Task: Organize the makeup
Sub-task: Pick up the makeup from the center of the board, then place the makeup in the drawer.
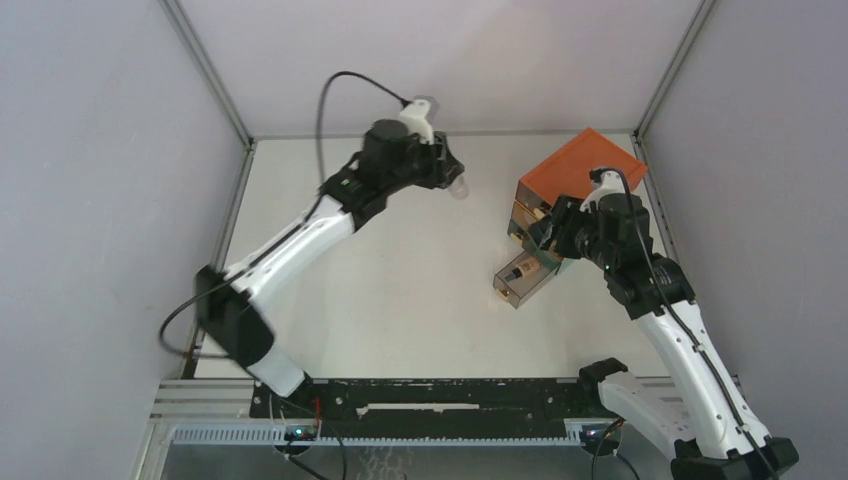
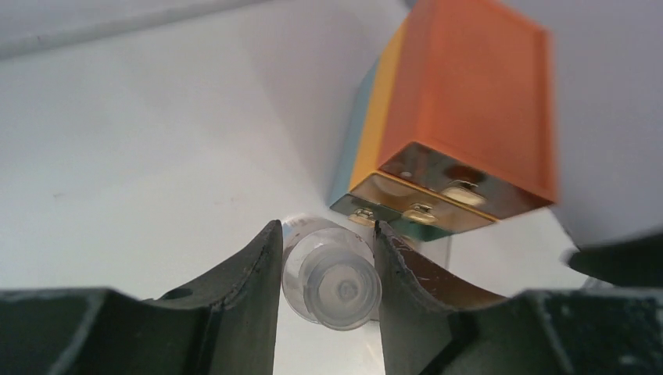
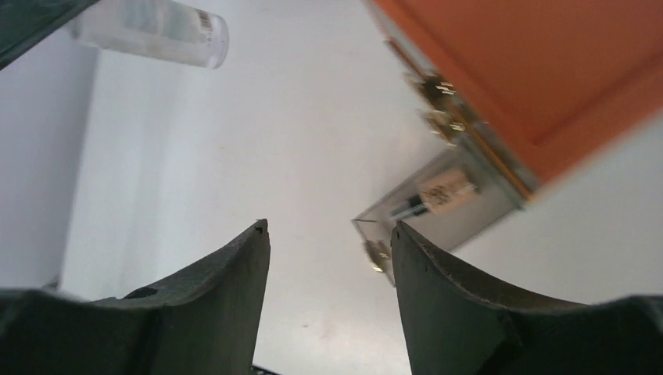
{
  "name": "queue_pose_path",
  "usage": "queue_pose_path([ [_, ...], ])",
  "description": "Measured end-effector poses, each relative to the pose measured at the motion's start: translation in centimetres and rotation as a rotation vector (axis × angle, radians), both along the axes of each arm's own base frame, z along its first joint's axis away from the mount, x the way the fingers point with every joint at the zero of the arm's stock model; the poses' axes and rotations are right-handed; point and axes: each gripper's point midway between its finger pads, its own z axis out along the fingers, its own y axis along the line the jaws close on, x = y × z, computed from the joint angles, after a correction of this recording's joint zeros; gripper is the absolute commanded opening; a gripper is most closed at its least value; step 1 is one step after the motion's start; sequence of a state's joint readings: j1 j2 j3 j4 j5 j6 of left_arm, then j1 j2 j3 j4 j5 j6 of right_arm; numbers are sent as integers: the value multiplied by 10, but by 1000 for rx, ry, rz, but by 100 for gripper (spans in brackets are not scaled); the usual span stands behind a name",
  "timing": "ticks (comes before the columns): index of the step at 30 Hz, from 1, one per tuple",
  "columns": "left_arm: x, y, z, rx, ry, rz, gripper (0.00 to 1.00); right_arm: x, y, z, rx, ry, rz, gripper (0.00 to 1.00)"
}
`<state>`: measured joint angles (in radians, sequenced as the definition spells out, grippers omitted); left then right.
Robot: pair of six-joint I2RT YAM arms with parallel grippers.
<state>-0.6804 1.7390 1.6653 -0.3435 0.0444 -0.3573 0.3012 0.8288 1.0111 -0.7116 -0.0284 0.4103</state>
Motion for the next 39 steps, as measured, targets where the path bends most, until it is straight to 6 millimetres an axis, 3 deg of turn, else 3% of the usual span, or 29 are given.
queue_pose_path([
  [2, -23, 17, 38, -93, -110, -27, 0, 4, 19, 5, 69, 1, 50, 65],
  [6, -63, 45, 78, -217, -316, -80, 0, 16, 51, 15, 228, 33, 96, 66],
  [8, -79, 52, 82, -245, -398, -111, 0, 21, 64, 16, 285, 55, 121, 67],
  [11, -95, 59, 69, -233, -457, -159, 0, 20, 84, 27, 341, 40, 211, 66],
  [15, -101, 60, 60, -156, -407, -212, 0, 3, 105, 54, 287, -137, 409, 66],
  [20, -96, 60, 98, -126, -314, -233, 0, -36, 126, 70, 84, -431, 636, 68],
  [23, -103, 58, 111, -146, -256, -266, 0, -44, 138, 74, -16, -552, 716, 70],
  [27, -119, 48, 101, -167, -128, -339, 0, -35, 151, 76, -92, -631, 738, 70],
  [33, -135, 37, 66, -171, 81, -414, 0, -19, 177, 59, -144, -639, 771, 67],
  [36, -140, 33, 58, -178, 143, -433, 0, -16, 188, 51, -149, -632, 796, 62],
  [39, -145, 30, 56, -198, 184, -457, 0, -13, 197, 37, -159, -603, 819, 48],
])
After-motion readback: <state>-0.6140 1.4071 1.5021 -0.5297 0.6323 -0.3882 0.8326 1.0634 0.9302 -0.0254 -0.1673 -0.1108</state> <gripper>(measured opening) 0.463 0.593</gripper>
